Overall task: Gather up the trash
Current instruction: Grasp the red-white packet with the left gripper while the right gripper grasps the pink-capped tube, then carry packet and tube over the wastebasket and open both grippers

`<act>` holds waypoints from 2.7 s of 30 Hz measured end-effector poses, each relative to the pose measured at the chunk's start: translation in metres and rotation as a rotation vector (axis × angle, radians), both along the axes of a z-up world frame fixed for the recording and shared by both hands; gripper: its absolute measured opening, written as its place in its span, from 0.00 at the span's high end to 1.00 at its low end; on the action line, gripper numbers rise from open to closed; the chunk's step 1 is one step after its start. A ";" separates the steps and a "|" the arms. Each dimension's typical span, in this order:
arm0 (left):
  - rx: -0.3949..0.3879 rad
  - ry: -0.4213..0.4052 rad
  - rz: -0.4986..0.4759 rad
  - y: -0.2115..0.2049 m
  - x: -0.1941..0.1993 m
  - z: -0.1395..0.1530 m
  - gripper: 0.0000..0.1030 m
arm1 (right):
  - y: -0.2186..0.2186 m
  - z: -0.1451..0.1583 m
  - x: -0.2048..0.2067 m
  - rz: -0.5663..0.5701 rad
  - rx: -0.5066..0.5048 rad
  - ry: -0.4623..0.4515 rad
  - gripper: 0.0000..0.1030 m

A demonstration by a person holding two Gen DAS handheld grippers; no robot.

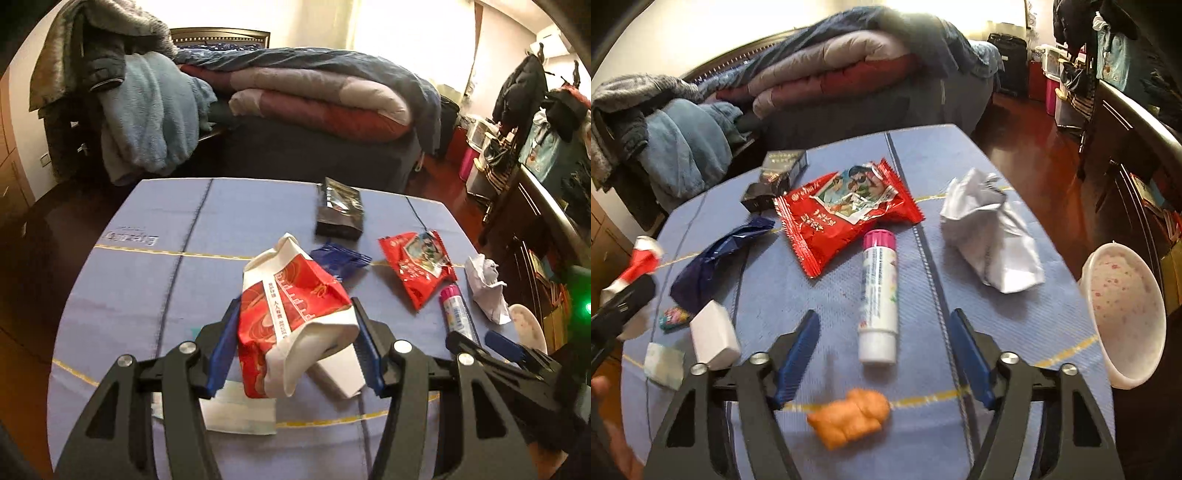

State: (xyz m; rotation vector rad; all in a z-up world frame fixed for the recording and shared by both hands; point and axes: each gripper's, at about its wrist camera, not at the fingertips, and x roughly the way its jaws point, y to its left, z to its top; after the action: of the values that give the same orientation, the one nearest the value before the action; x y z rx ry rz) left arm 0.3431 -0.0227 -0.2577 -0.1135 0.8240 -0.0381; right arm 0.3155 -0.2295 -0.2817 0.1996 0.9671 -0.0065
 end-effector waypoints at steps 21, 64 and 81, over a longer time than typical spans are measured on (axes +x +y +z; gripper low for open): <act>-0.020 -0.028 0.010 0.012 -0.016 0.015 0.44 | -0.002 0.015 -0.013 -0.001 -0.030 -0.031 0.78; -0.064 -0.122 -0.546 -0.211 -0.064 0.059 0.44 | -0.177 0.061 -0.137 -0.314 0.095 -0.161 0.78; -0.073 -0.023 -0.836 -0.375 -0.026 0.004 0.44 | -0.288 0.007 -0.140 -0.568 0.094 -0.105 0.78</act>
State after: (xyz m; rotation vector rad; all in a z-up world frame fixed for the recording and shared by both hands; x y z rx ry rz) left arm 0.3169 -0.3979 -0.2536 0.1693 0.8002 -0.8548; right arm 0.1754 -0.5178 -0.2742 0.5508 0.7804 -0.4682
